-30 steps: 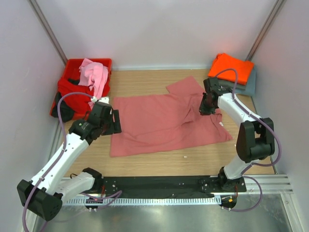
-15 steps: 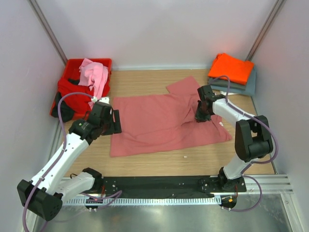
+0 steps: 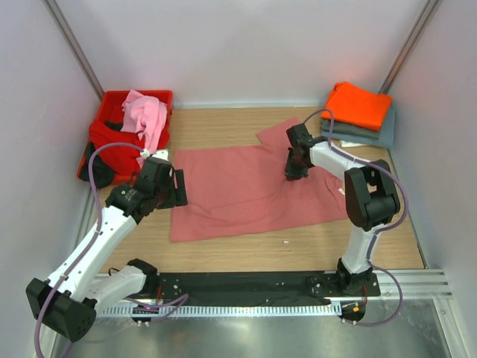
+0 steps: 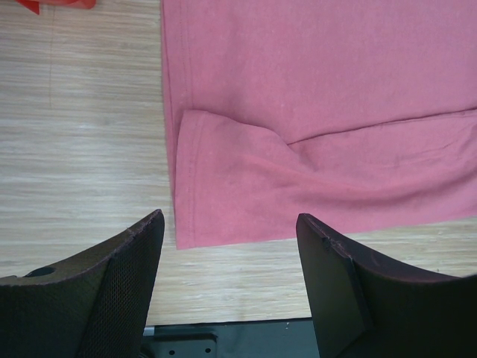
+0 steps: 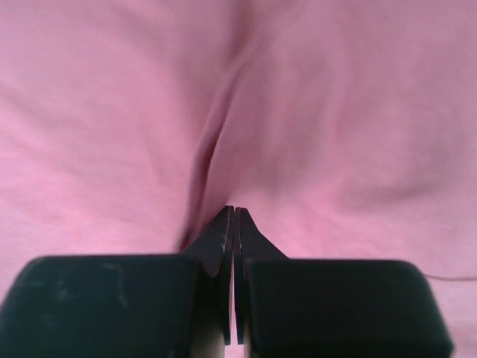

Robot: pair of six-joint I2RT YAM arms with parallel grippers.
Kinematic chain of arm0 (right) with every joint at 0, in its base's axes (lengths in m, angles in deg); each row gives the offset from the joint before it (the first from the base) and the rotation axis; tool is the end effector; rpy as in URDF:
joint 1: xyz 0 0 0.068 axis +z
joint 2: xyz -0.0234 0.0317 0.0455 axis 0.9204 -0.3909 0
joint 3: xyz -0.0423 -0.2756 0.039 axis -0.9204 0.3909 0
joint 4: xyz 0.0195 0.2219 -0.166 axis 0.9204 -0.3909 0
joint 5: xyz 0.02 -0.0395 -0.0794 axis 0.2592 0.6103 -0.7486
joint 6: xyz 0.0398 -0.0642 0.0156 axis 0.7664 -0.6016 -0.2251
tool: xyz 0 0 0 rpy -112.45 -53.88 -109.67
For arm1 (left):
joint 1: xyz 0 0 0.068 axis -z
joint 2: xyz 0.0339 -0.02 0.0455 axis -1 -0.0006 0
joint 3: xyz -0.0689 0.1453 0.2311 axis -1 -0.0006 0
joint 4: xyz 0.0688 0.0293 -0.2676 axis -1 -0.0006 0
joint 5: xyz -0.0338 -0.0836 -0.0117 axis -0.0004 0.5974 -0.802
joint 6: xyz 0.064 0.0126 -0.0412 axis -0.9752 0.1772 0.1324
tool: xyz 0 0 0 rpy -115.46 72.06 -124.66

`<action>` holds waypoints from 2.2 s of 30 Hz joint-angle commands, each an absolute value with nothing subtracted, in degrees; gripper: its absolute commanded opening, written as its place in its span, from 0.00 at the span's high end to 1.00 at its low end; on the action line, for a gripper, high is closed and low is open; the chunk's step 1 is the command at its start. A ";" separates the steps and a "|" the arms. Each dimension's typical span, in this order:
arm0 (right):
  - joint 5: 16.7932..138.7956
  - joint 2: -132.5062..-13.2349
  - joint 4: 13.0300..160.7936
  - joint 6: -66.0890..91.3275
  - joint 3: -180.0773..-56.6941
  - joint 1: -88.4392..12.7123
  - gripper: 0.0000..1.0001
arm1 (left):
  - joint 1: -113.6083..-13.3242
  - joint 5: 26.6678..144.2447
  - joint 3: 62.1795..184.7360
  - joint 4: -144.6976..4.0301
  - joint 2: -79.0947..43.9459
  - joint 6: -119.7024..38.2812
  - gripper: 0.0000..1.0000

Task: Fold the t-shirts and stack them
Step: Fold the tshirt

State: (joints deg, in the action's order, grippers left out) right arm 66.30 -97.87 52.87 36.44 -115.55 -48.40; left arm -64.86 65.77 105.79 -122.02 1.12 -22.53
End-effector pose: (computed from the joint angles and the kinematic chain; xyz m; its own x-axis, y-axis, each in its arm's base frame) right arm 0.3809 0.1235 0.1528 -0.9056 0.2319 -0.3552 0.1946 0.9711 0.1380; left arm 0.2050 -0.0817 0.2828 -0.7690 -0.1770 -0.6142 -0.0885 0.9811 -0.1718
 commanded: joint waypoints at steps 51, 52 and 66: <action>64.80 -140.05 57.01 26.29 -182.49 -59.52 0.16 | -65.09 66.30 105.69 -121.04 -3.43 -22.93 0.28; 64.27 -140.41 57.44 25.94 -183.11 -59.35 0.15 | -65.09 66.47 105.69 -121.04 -3.43 -22.93 0.28; 55.21 -149.37 58.07 21.89 -191.20 -56.80 0.19 | -65.18 66.30 105.69 -121.22 -4.22 -22.93 0.28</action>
